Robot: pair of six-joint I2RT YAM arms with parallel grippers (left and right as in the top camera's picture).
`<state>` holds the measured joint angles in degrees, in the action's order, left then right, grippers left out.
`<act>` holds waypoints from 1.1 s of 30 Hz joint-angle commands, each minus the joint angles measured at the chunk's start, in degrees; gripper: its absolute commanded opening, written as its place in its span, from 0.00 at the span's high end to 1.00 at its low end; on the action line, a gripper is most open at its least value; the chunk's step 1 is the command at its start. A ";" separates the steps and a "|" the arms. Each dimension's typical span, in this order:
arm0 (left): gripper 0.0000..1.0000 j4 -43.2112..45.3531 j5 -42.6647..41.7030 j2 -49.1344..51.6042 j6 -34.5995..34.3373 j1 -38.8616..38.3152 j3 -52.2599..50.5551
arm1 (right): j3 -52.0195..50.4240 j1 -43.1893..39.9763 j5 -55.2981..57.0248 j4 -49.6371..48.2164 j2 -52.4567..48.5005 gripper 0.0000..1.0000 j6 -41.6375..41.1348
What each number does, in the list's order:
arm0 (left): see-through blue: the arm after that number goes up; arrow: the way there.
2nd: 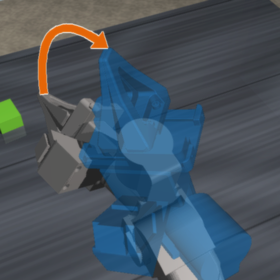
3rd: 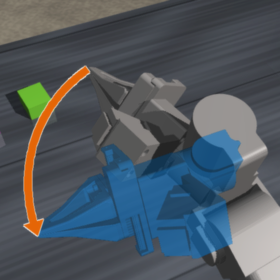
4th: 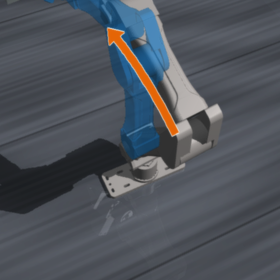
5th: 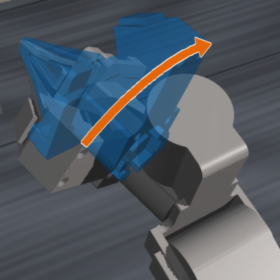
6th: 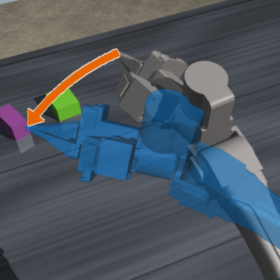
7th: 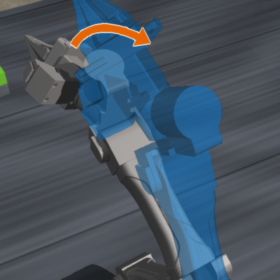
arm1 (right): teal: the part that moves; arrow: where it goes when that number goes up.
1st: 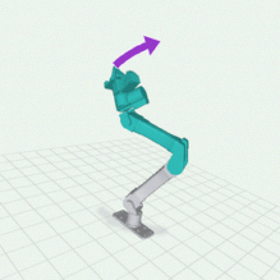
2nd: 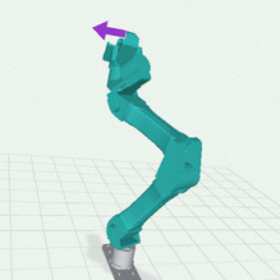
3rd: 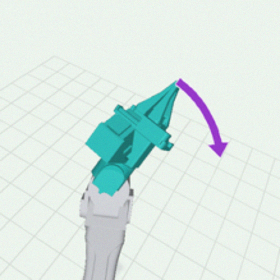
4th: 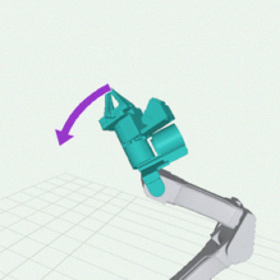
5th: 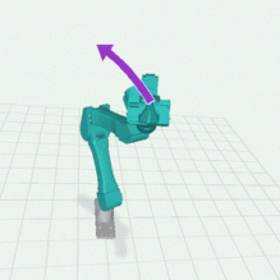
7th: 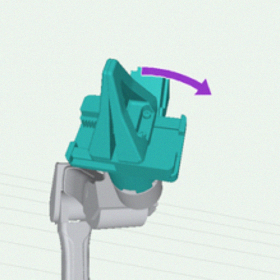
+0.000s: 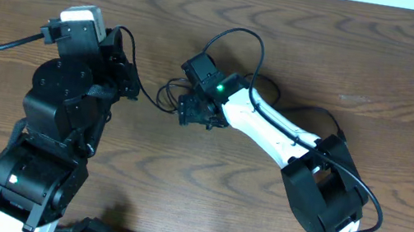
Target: Untangle cables
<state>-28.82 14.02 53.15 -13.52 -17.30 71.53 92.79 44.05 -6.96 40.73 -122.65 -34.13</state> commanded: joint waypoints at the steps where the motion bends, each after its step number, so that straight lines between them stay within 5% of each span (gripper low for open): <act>1: 0.88 0.70 -0.09 -0.44 -0.11 0.35 0.33 | -0.26 0.35 0.63 0.66 -0.28 0.24 0.17; 27: 0.88 -0.90 -1.62 -0.04 -0.33 0.35 0.33 | -0.26 -1.36 5.70 -3.67 -4.13 0.27 -6.14; 33: 0.88 -0.92 -1.60 -0.04 -0.31 0.35 0.33 | -0.26 -1.36 5.27 -3.74 -4.44 0.45 -6.78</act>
<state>-29.80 12.32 53.19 -13.54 -17.28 71.53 92.84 42.61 -1.72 36.73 -126.28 -39.99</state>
